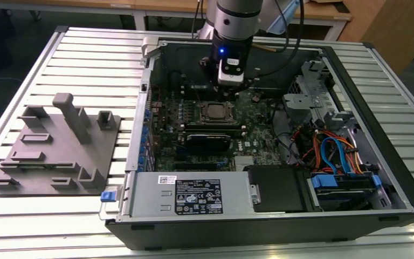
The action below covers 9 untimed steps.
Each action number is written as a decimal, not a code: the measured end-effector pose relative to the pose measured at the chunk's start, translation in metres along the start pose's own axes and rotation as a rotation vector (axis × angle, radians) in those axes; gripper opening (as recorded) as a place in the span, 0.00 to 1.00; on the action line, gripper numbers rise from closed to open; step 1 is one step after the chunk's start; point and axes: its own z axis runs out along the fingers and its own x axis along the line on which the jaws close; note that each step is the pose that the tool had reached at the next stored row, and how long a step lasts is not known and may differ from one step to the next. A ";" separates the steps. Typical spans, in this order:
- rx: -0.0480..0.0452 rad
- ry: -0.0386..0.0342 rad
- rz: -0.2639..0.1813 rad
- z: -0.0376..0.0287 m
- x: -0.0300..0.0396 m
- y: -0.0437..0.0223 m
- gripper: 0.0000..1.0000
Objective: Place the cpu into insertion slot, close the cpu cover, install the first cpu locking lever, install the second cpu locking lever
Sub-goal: 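Install the first cpu locking lever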
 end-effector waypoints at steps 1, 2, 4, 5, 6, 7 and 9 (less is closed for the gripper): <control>0.0001 -0.0001 -0.014 0.0000 0.0000 0.0000 0.10; 0.0002 -0.0002 -0.028 0.0000 0.0000 0.0000 0.10; 0.0004 -0.0003 -0.052 0.0000 0.0000 0.0000 0.10; 0.0005 -0.0004 -0.060 0.0000 0.0000 0.0000 0.10; 0.0005 -0.0004 -0.064 0.0000 0.0000 0.0000 0.10; 0.0005 -0.0004 -0.064 0.0000 0.0000 0.0000 0.10; 0.0005 -0.0004 -0.065 0.0000 0.0000 0.0000 0.10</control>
